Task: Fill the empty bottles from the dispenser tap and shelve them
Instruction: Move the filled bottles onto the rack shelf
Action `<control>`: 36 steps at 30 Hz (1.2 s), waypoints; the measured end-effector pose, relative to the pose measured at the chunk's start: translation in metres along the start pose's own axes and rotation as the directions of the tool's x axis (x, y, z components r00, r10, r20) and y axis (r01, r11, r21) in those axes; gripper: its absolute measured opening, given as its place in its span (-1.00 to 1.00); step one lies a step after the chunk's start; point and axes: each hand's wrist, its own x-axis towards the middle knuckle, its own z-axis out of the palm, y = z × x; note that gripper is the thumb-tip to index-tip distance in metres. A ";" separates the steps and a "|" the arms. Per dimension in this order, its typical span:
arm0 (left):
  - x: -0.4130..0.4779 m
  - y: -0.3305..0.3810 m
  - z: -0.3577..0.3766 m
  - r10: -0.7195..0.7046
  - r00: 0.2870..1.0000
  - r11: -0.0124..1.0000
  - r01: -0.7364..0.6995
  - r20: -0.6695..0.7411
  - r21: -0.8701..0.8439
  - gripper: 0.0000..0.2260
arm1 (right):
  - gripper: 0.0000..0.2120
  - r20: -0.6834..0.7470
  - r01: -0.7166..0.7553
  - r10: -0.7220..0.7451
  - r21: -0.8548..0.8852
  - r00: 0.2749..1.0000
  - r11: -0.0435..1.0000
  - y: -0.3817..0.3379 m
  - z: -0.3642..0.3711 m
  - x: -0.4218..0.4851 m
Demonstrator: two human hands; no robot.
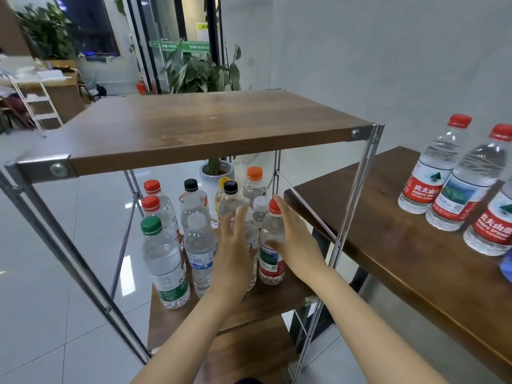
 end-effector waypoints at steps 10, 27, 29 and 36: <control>-0.037 0.056 -0.030 0.156 0.988 0.984 -0.156 0.005 0.083 -0.30 | -0.37 -0.082 -0.058 0.052 -0.063 0.995 0.996 -0.019 -0.071 -0.063; -0.008 0.272 0.065 0.673 0.729 0.733 -0.637 0.120 -0.238 -0.49 | -0.43 -0.659 -0.419 0.119 -0.320 0.743 0.850 0.060 -0.260 -0.131; 0.014 0.296 0.084 0.714 0.681 0.697 -0.673 0.160 -0.247 -0.46 | -0.40 -0.696 -0.494 0.126 -0.359 0.707 0.792 0.074 -0.276 -0.125; 0.086 0.367 0.137 0.783 0.545 0.617 -0.743 0.300 -0.260 -0.28 | -0.20 -0.759 -0.638 0.224 -0.306 0.611 0.706 0.116 -0.296 -0.101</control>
